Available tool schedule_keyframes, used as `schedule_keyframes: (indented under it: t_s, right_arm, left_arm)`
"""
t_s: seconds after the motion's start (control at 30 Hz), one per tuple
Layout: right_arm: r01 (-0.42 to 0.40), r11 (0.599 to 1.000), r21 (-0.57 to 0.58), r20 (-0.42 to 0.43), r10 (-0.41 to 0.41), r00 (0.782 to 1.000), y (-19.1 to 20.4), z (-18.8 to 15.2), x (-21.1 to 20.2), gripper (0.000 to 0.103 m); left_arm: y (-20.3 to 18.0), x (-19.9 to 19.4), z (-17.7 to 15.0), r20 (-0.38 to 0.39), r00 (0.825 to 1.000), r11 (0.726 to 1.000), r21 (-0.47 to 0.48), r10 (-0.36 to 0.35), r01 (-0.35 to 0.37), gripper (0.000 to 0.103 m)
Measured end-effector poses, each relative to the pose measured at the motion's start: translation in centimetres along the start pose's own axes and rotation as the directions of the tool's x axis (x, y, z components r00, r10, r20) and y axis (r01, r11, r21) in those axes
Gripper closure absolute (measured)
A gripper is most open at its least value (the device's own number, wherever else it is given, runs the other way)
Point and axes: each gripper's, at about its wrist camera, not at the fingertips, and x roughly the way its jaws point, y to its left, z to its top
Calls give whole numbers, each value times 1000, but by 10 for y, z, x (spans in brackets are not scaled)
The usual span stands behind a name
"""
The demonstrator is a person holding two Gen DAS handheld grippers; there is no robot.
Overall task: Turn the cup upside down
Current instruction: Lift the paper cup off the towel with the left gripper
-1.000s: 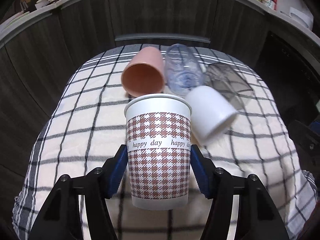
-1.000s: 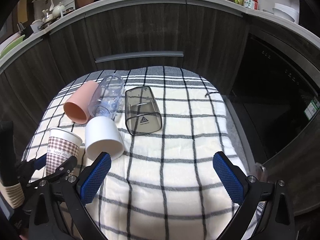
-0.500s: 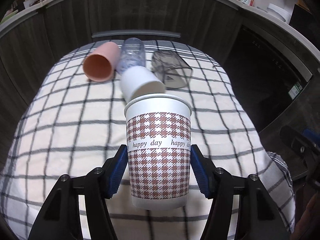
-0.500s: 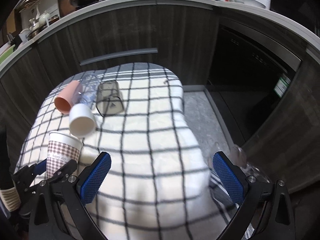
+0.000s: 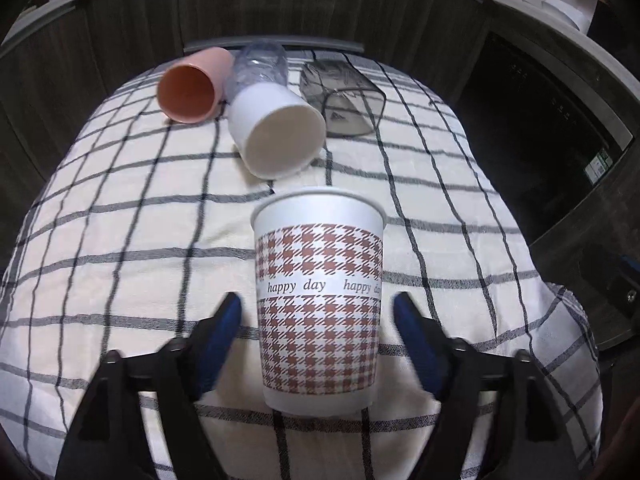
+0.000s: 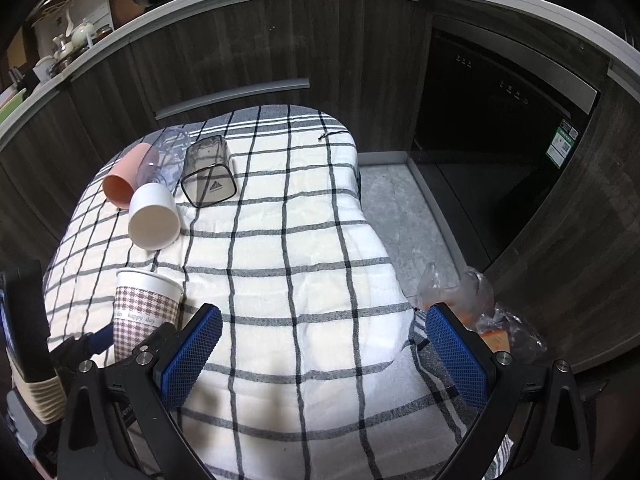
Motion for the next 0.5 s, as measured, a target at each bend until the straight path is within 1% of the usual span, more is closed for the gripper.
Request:
schedule_keyframes:
  t_s: [0.17,0.3,0.4,0.47,0.5]
  right_arm:
    - [0,1000,-10,17,0,1000,5,-1,-10,1]
    - [1,1000,-19,35,0,999,11,-2,-22,1]
    - [-4,1000,-20,67,5,998,18,0,-36,1]
    - [-12,1000,-16,89,14,996,23,1,-43,1]
    - [-20,1000,-12,101,21,995,26,2,-46,1]
  left_arm:
    - [-4,-15,2,14,1000,999,33,-16,16,19]
    - [-7,-33,0,54,999,997,81,-3,-1,16]
    - [-1,-56,-4,109,994,995,102,2,-13,12]
    - [9,-72,-6,154,988,993,106,26,-42,9]
    - [17,-82,-9,184,982,993,101,46,-66,8]
